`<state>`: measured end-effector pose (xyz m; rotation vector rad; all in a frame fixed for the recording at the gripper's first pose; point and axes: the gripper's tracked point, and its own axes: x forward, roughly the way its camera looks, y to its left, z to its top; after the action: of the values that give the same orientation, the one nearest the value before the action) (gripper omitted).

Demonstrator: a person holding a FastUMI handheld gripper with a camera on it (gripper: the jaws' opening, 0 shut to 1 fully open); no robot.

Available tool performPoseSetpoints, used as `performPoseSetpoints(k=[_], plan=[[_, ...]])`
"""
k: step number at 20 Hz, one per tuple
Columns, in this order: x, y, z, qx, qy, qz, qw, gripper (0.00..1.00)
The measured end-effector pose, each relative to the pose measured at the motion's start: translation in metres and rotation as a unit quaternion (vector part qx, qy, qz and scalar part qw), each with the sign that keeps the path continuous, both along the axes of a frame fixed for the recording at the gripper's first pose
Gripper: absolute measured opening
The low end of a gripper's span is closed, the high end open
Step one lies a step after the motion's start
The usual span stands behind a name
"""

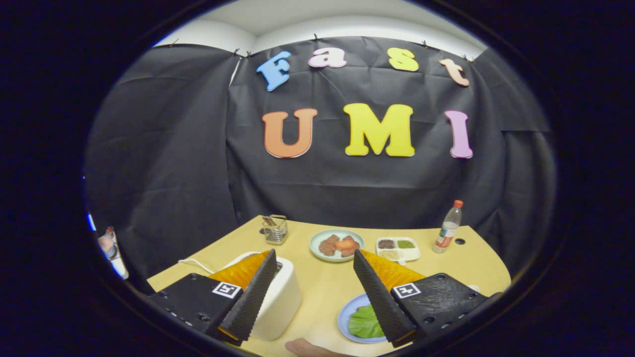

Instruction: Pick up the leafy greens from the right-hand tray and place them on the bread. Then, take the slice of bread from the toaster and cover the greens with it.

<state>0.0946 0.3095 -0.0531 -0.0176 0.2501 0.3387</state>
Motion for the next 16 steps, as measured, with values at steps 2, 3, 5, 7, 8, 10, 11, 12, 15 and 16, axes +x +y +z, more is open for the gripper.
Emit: performPoseSetpoints(k=[2, 3, 5, 7, 8, 10, 11, 12, 15, 16], plan=[[0.0, 0.031, -0.003, -0.002, 0.008, 0.023, 1.0, 0.95], [0.001, 0.042, -0.01, -0.005, 0.016, 0.027, 0.999, 0.95], [0.006, 0.064, -0.025, -0.013, 0.036, 0.031, 0.999, 0.95], [0.015, 0.08, -0.037, -0.019, 0.05, 0.029, 0.998, 0.96], [0.019, 0.082, -0.043, -0.025, 0.057, 0.017, 0.998, 0.95], [0.028, 0.087, -0.057, -0.038, 0.076, 0.003, 0.996, 0.91], [0.032, 0.09, -0.063, -0.044, 0.083, 0.002, 0.996, 0.87], [0.037, 0.091, -0.067, -0.05, 0.088, -0.002, 0.995, 0.83], [0.045, 0.086, -0.079, -0.064, 0.106, -0.021, 0.992, 0.7], [0.043, 0.087, -0.083, -0.063, 0.111, -0.022, 0.992, 0.66]])
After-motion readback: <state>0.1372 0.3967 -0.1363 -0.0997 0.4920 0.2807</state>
